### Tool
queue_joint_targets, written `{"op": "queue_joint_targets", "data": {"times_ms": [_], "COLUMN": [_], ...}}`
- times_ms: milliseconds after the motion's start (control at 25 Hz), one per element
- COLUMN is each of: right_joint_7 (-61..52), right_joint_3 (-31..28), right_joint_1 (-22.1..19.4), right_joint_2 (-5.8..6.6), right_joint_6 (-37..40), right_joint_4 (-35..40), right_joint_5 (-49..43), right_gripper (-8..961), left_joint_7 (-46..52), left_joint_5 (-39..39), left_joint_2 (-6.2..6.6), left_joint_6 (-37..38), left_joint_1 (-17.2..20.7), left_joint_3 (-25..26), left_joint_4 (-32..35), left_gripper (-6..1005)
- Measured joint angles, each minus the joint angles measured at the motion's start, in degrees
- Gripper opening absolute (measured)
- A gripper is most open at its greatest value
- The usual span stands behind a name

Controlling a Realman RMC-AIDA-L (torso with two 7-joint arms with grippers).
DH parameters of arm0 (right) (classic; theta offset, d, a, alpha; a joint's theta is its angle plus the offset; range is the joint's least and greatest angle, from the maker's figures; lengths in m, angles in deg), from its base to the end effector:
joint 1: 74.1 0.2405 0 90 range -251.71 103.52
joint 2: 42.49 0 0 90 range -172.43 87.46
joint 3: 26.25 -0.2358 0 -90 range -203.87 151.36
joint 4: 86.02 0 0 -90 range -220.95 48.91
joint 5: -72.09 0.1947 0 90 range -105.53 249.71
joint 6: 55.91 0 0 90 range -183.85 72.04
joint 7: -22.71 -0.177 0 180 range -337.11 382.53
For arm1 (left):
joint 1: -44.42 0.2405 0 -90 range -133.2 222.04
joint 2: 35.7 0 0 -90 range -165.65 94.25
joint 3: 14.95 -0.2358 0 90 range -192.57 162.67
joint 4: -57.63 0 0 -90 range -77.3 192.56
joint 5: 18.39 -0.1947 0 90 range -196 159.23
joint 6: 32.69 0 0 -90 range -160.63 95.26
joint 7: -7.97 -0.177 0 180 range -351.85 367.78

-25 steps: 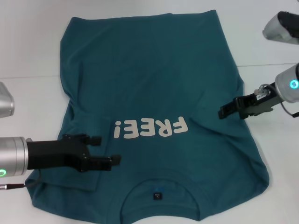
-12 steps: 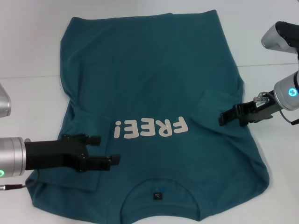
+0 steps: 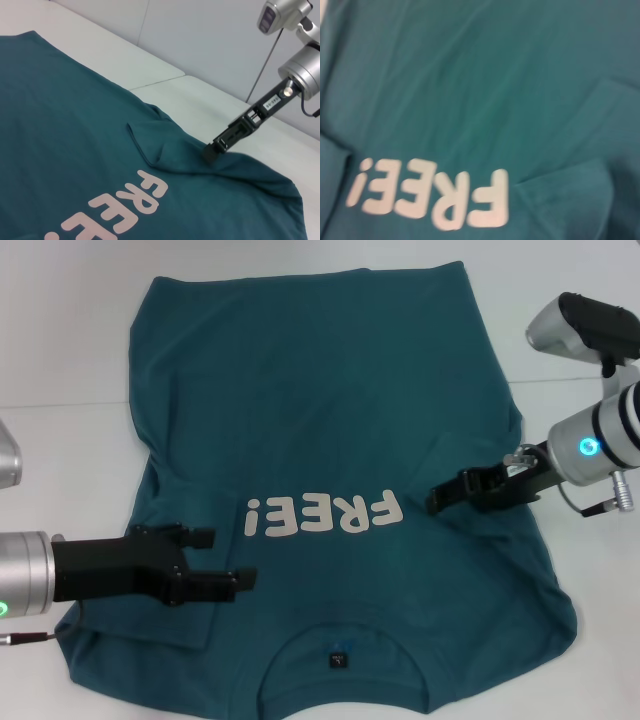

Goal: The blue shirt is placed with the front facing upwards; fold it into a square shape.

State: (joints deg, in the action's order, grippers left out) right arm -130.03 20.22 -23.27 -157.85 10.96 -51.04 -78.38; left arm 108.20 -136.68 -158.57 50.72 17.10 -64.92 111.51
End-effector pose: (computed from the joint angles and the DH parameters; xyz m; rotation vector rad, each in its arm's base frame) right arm 0.2326 0.4137 -0.0185 -2.1325 1.6376 -0.0177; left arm -0.2128 0.3293 -0.0251 -2.7014 -0.8355 -0.4929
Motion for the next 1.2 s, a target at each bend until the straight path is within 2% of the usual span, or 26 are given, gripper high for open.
{"op": "queue_joint_targets", "data": {"times_ms": [120, 320, 640, 800, 1000, 1080, 1200], "right_joint_7": [0.6, 1.45, 2.35, 2.26, 5.53, 6.54, 7.71], "right_joint_3": [0.01, -0.09, -0.42, -0.69, -1.77, -3.35, -5.73], "right_joint_1": [-0.07, -0.45, -1.38, -3.17, -4.65, -5.96, -9.6], "right_joint_2": [-0.44, -0.49, 0.35, 1.33, 3.97, 5.01, 5.49], "right_joint_6": [0.76, 3.54, 7.91, 8.63, 12.52, 15.84, 21.02], "right_joint_4": [-0.04, 0.16, 2.37, 7.05, 8.41, 9.61, 12.67], "right_joint_5": [1.68, 4.84, 7.26, 9.16, 14.35, 16.67, 19.9], "right_gripper": [742, 742, 743, 743, 744, 744, 744], "left_joint_7": [-0.14, -0.2, -0.1, -0.05, 1.0, 3.67, 8.5], "left_joint_5": [0.06, 0.09, 0.09, 0.09, -0.17, -0.33, -0.75], "left_joint_2": [0.0, 0.0, 0.08, 0.1, -0.07, -0.07, 0.13], "left_joint_6": [0.0, 0.0, 0.0, 0.0, 0.74, 2.44, 6.28], "left_joint_1": [-0.02, -0.13, -0.2, -0.16, 0.8, 1.58, 2.91], "left_joint_3": [0.12, 0.16, 0.14, 0.21, 0.98, 3.08, 7.69], "left_joint_4": [0.06, 0.08, 0.1, 0.16, 3.04, 5.6, 8.59], "left_gripper": [900, 899, 898, 897, 896, 895, 894]}}
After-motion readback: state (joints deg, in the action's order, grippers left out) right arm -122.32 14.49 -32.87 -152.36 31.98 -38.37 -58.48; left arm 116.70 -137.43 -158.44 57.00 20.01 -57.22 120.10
